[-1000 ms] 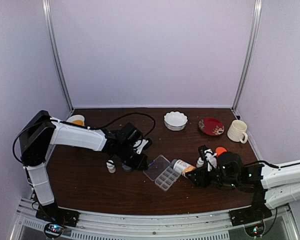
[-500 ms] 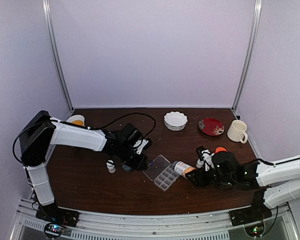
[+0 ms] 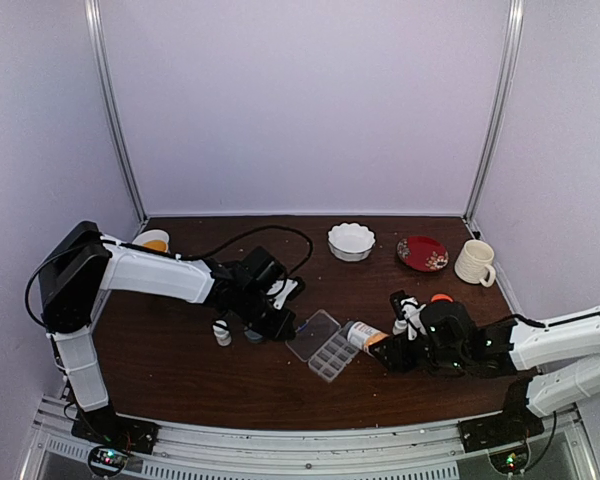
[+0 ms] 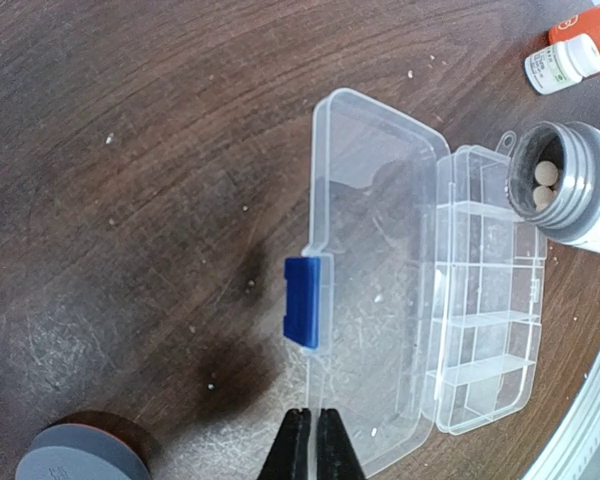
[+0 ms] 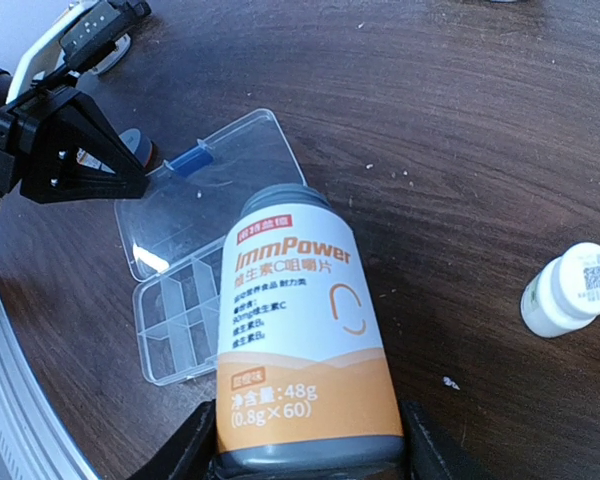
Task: Sort the pills into containers
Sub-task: Pour the pill into the compartment of the pill container.
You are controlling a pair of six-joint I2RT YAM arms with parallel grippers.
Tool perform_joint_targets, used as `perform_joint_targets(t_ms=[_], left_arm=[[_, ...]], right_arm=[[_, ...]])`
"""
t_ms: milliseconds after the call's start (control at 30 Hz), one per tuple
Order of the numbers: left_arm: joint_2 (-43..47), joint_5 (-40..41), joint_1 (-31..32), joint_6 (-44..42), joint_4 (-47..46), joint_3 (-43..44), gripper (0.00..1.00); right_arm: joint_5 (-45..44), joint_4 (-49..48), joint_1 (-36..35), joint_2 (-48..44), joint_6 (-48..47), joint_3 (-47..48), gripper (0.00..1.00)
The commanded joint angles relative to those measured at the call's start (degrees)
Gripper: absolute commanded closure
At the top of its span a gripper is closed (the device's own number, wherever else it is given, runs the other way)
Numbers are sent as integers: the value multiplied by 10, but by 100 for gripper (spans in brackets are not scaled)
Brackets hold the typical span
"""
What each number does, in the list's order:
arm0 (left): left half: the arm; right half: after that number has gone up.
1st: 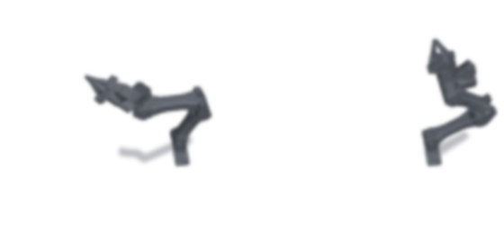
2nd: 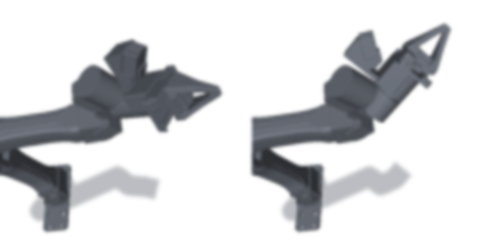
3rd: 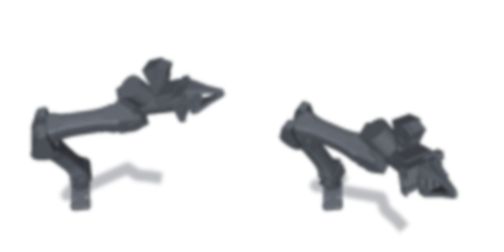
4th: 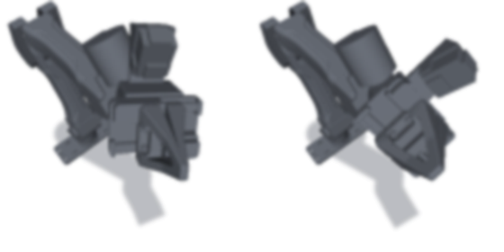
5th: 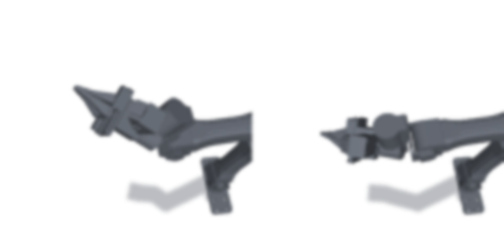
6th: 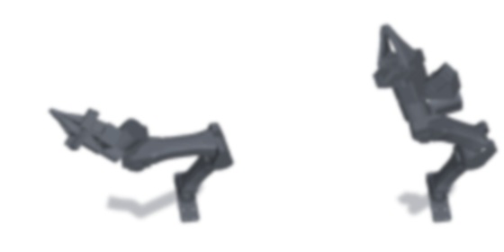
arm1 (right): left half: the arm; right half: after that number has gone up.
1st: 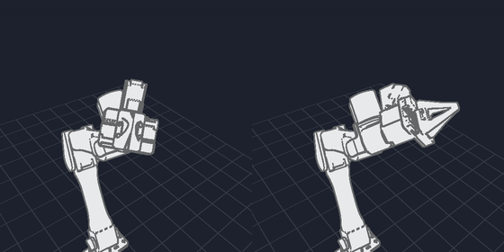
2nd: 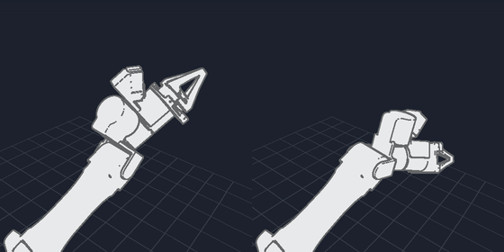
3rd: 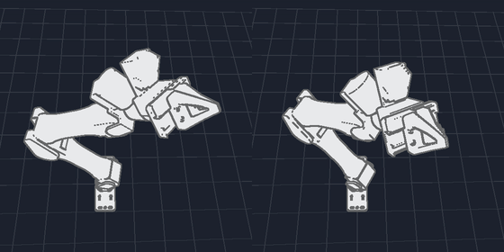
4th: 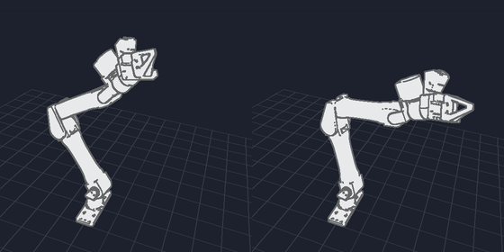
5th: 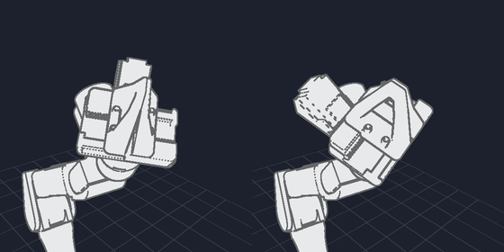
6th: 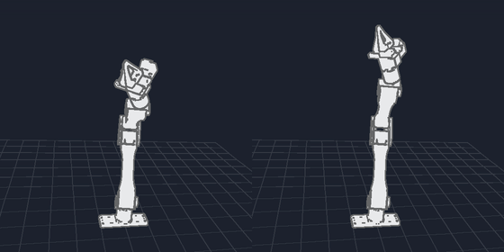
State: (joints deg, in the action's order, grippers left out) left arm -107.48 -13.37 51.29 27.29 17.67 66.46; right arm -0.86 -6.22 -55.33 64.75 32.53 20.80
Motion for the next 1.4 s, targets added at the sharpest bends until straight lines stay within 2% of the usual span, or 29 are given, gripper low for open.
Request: perform_joint_targets(t_ms=[0, 233, 400, 767, 900, 1033, 1167, 1300, 1367], left_arm=[[-1, 7, 4, -9, -10, 12, 96], [2, 11, 4, -11, -8, 9, 96], [3, 11, 4, -12, -7, 10, 96], [5, 12, 4, -14, -6, 12, 96], [5, 12, 5, -15, -5, 13, 96], [6, 13, 5, -15, -5, 13, 96], [6, 12, 5, -17, -4, 12, 96], [6, 13, 5, -17, -4, 12, 96], [6, 14, 5, -17, -4, 12, 96]], right_arm=[[7, -3, 4, 1, 0, 20, 100], [25, -38, 4, -17, -3, 6, 100], [20, 10, 5, 12, -8, 29, 100], [25, -12, 4, -9, -7, 21, 100], [28, 24, 6, 13, -12, 42, 100], [26, -9, 6, -8, -4, 27, 100], [22, 26, 7, 1, -14, 47, 100], [19, 5, 7, -5, -9, 32, 100], [19, 28, 7, 6, -12, 44, 100]])
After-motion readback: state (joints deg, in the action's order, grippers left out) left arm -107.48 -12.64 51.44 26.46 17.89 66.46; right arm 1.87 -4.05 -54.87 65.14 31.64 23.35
